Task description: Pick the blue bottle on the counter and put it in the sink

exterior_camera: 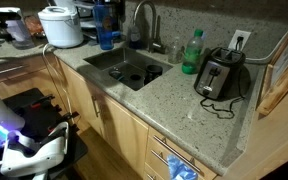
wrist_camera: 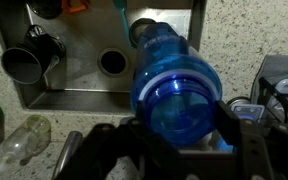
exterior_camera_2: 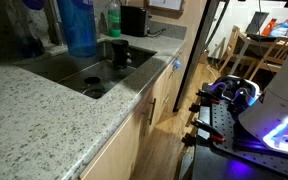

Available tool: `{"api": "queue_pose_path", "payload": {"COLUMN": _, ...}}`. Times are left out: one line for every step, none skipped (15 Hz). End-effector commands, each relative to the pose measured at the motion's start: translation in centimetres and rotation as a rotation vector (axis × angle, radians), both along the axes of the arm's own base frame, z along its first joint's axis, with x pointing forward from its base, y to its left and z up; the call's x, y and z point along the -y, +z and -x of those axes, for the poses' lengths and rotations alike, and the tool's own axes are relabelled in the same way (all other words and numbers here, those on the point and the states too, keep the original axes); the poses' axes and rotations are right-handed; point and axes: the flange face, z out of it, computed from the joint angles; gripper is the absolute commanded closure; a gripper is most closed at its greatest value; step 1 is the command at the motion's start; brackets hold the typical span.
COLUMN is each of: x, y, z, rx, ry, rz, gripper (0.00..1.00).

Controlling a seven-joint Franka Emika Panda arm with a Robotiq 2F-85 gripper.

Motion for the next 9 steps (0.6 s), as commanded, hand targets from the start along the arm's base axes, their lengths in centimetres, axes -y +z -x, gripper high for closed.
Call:
{"api": "queue_pose_path", "payload": {"x": 1.4, "y": -0.6, "z": -0.4, "rx": 0.034, "ry": -0.039, "rz": -0.035, "gripper": 0.57}}
{"api": "queue_pose_path", "payload": {"x": 1.6, "y": -1.1, "z": -0.7, "rx": 0.039, "ry": -0.043, "rz": -0.038, "gripper": 0.57}}
{"api": "queue_pose_path", "payload": {"x": 1.8, "y": -1.5, "z": -0.9, "rx": 0.042, "ry": -0.047, "rz": -0.04, "gripper": 0.57}}
{"api": "queue_pose_path", "payload": {"x": 2.0, "y": -2.1, "z": -1.1, "rx": 0.046, "ry": -0.049, "rz": -0.044, "gripper": 0.57}}
{"api": "queue_pose_path", "payload": {"x": 2.2, "y": -2.7, "z": -1.4, "rx": 0.05, "ry": -0.051, "rz": -0.046, "gripper": 0.57}}
{"api": "queue_pose_path", "payload": {"x": 2.3, "y": -3.3, "z": -1.6, "rx": 0.051, "ry": -0.053, "rz": -0.049, "gripper": 0.57}}
{"api": "queue_pose_path", "payload": {"x": 2.4, "y": -3.9, "z": -1.8, "rx": 0.05, "ry": -0.054, "rz": -0.05, "gripper": 0.57}}
{"api": "queue_pose_path", "payload": {"x": 2.5, "y": -4.5, "z": -1.9, "rx": 0.047, "ry": -0.057, "rz": -0.052, "gripper": 0.57}}
{"api": "queue_pose_path", "payload": {"x": 2.6, "y": -5.2, "z": -2.1, "rx": 0.042, "ry": -0.06, "rz": -0.051, "gripper": 0.57}}
